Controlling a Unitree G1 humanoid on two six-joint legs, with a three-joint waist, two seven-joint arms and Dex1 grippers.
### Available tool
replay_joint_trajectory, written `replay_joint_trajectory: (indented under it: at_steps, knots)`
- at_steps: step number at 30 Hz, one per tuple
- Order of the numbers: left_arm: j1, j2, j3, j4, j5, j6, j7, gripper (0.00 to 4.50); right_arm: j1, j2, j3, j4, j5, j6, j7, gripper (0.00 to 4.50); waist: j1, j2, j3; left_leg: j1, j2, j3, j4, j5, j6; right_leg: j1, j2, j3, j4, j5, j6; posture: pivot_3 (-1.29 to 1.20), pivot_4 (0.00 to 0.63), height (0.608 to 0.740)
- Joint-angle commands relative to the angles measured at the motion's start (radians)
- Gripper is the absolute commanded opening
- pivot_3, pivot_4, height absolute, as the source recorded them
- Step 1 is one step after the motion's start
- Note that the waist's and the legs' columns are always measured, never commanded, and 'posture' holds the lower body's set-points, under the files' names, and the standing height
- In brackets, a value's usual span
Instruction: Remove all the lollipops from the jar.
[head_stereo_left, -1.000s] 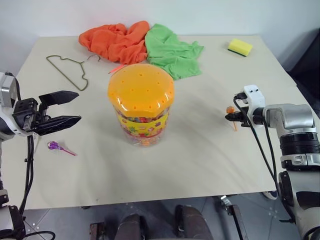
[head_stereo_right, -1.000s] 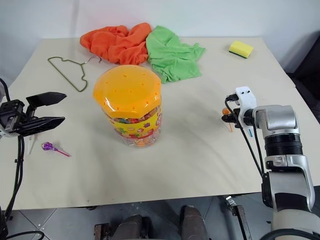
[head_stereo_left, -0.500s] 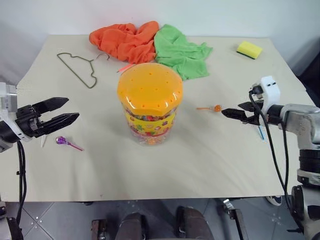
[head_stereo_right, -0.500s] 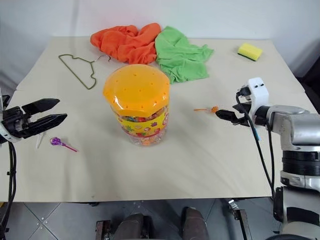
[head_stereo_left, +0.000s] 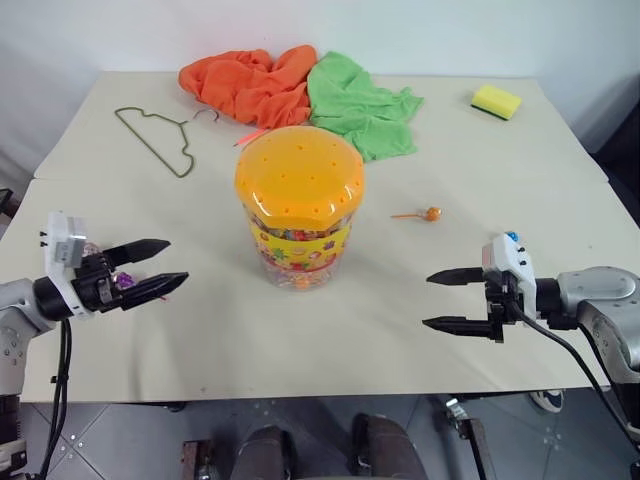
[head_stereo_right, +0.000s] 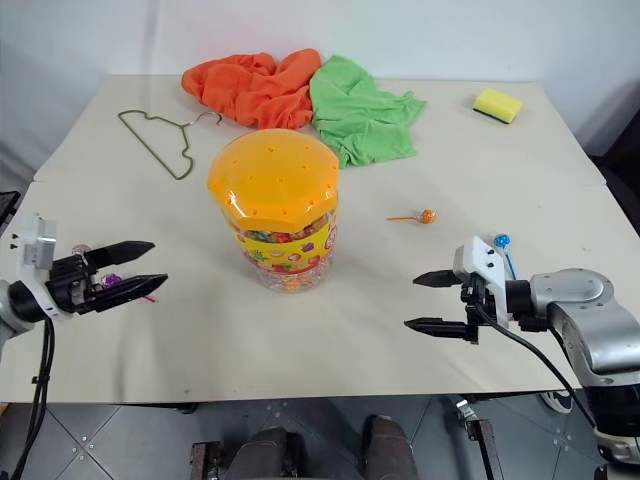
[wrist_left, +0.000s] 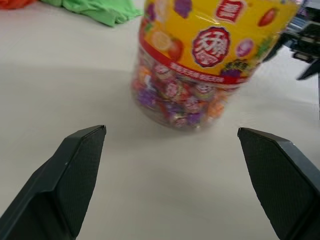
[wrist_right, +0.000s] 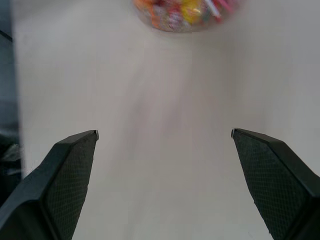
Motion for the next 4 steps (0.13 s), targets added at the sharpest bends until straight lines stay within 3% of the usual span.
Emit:
replay_joint_trajectory:
  at_steps: [1, 4]
  knots:
    - [0.099, -0.026, 0.069, -0.121, -0.050, 0.018, 0.024, 4.50, 0.003, 0.023, -0.005, 0.013, 0.006, -0.035, -0.022, 4.46, 0.000, 0.000, 0.000, 0.000, 0.000, -0.001, 0.000, 0.000, 0.000, 0.000, 0.000, 0.000, 0.000, 0.000, 0.000, 0.00, 0.150, 0.740]
    - [0.165, -0.058, 0.094, -0.198, -0.078, 0.017, 0.044, 4.50, 0.018, 0.055, 0.001, 0.018, -0.006, -0.051, -0.060, 4.46, 0.000, 0.000, 0.000, 0.000, 0.000, -0.003, 0.000, 0.000, 0.000, 0.000, 0.000, 0.000, 0.000, 0.000, 0.000, 0.00, 0.150, 0.740]
